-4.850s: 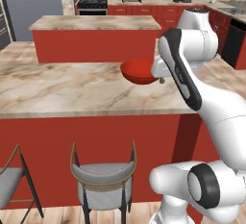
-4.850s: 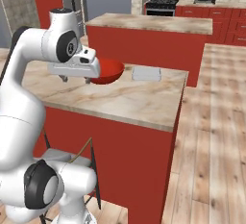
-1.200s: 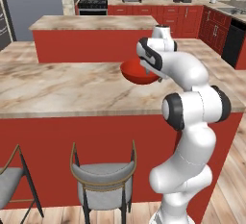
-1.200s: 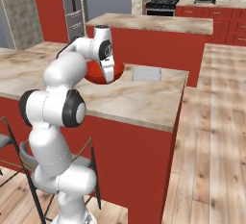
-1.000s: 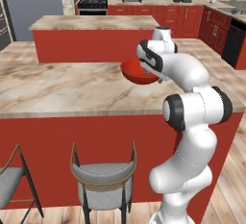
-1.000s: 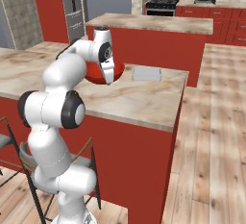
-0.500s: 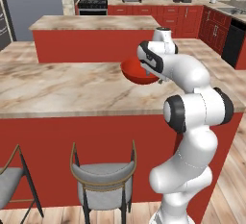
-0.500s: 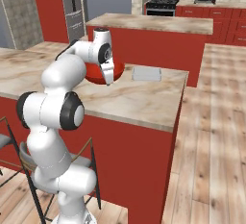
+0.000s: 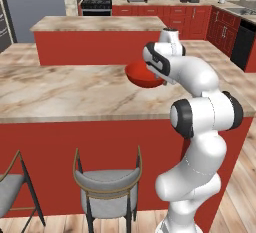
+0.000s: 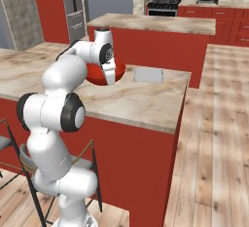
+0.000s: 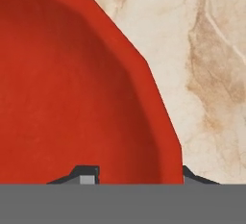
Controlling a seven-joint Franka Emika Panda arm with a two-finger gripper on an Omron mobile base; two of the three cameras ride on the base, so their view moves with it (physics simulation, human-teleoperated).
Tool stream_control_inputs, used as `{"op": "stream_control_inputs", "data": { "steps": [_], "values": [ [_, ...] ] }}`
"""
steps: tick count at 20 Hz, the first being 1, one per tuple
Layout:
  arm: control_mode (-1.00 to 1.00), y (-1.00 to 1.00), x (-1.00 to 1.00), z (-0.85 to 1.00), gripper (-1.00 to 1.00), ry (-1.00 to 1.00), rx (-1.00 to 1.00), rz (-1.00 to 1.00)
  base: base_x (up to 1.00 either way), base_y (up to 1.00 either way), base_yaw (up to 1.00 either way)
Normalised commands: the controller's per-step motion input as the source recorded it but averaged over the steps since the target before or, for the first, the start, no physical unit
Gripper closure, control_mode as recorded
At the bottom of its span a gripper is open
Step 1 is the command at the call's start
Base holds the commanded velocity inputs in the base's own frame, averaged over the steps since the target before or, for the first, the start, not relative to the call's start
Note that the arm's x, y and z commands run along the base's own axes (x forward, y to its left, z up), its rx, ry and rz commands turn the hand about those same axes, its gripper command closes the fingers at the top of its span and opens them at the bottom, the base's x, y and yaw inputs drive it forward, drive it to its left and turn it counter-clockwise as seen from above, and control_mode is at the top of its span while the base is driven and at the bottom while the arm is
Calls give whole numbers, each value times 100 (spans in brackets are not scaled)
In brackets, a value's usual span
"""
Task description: Pick the bowl and tupperware and place them in the sink. Then turn on the water.
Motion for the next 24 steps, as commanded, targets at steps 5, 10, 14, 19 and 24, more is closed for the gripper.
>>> {"op": "stream_control_inputs", "data": {
  "steps": [5,10,14,19,24],
  "values": [
    [-100,0,0,0,100,0,0,0,0,0,0],
    [-100,-10,-14,3,100,3,0,0,0,0,0],
    [-100,0,-42,21,100,0,0,6,0,0,0],
    [-100,-1,-46,15,100,0,1,14,0,0,0],
    [-100,-10,-71,3,100,-7,0,7,0,0,0]
  ]
}}
